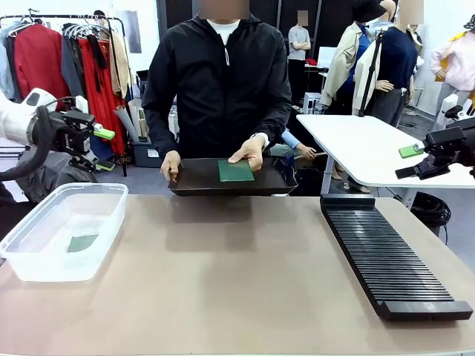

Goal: Sort PCBs into racks and boxes based on the side picked up.
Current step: Pick up the Blank PCB handed by the Human.

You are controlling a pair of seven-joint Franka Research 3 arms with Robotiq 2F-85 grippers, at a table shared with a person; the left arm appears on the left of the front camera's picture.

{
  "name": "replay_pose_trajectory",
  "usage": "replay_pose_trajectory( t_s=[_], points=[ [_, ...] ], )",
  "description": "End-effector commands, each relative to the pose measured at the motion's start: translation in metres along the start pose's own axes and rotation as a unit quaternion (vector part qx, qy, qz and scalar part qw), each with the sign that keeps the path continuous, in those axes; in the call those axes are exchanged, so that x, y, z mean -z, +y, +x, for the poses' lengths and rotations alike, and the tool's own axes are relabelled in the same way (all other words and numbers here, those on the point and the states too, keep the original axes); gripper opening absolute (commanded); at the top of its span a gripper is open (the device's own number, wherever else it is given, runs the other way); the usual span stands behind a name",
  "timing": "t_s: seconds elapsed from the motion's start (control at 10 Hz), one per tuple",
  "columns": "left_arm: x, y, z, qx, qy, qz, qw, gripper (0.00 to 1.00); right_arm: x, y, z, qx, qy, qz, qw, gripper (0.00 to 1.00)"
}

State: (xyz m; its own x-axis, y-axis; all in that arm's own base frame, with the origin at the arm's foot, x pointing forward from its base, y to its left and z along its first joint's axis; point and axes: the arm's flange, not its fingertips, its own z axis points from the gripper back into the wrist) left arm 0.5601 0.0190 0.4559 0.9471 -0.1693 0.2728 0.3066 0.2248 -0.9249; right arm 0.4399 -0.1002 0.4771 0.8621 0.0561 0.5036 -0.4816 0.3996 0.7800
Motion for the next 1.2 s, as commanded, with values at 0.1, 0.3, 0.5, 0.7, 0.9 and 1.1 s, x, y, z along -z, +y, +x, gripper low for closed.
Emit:
replay_pose_trajectory(
  t_s=[0.1,0.3,0.5,0.7,0.9,1.1],
  points=[
    [0.018,0.008,0.004,-0.029,-0.025,-0.016,0.999,1.0,0.001,0.001,0.001,-0.001,0.001,0.0,1.0,1.0],
    [0.033,0.018,0.0,-0.04,-0.045,-0.036,0.998,1.0,0.001,0.001,0.001,-0.001,0.001,0.0,1.0,1.0],
    [0.051,0.025,-0.008,-0.045,-0.083,-0.044,0.995,1.0,0.001,0.001,0.001,-0.001,0.001,0.0,1.0,1.0],
    [0.073,0.031,-0.016,-0.043,-0.08,-0.047,0.995,1.0,0.001,0.001,0.001,-0.001,0.001,0.0,1.0,1.0],
    [0.097,0.039,-0.022,-0.043,-0.072,-0.062,0.995,1.0,0.001,0.001,0.001,-0.001,0.001,0.0,1.0,1.0],
    [0.122,0.042,-0.026,-0.031,-0.073,-0.066,0.995,1.0,0.001,0.001,0.001,-0.001,0.001,0.0,1.0,1.0]
  ],
)
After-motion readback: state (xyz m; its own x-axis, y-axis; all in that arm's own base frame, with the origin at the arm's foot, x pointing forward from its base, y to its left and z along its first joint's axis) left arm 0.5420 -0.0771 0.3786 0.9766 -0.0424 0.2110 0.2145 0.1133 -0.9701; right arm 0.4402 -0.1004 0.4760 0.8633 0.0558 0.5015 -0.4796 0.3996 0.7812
